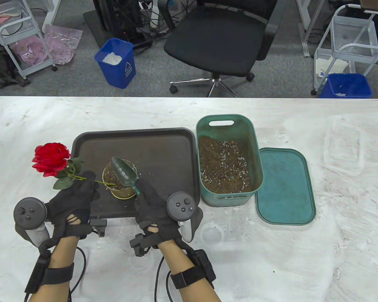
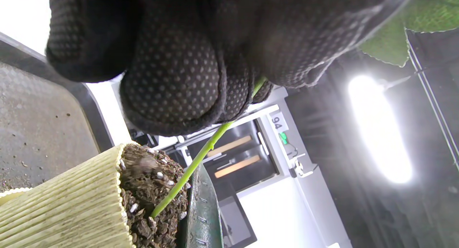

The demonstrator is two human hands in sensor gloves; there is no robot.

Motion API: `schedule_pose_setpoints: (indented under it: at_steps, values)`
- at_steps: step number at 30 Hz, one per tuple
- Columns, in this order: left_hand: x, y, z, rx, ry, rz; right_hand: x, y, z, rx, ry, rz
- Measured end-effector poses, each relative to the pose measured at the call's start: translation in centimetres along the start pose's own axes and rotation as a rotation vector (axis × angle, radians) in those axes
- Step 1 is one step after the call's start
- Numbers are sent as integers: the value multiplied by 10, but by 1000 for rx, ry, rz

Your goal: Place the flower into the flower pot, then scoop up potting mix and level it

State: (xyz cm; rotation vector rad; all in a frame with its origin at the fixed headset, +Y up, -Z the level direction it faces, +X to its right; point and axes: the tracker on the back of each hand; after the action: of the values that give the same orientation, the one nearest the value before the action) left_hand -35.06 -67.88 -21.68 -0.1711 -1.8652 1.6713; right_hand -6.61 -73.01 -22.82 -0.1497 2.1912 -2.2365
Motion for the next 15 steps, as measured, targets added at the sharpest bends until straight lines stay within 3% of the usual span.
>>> schedule_pose_setpoints:
  at_steps: [5, 9, 15]
  values:
    - [0, 0, 0, 2, -4, 2, 2, -2, -5, -107, 32, -16]
    - [0, 0, 0, 3, -4, 1, 10, -5, -6, -145, -146, -26]
    - [0, 0, 0, 7, -5, -1, 12, -5, -6, -155, -219, -1]
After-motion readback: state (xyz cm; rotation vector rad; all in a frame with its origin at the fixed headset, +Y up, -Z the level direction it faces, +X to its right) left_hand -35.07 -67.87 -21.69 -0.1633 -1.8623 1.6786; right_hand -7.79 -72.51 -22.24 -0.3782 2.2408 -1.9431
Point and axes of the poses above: the tracker on the back of each hand, its own z axis roughly to the little-finger side, its own y axis roughly from the wrist to the fingertips, x = y × z, and after that the axes turned 10 degrees about y, right-handed
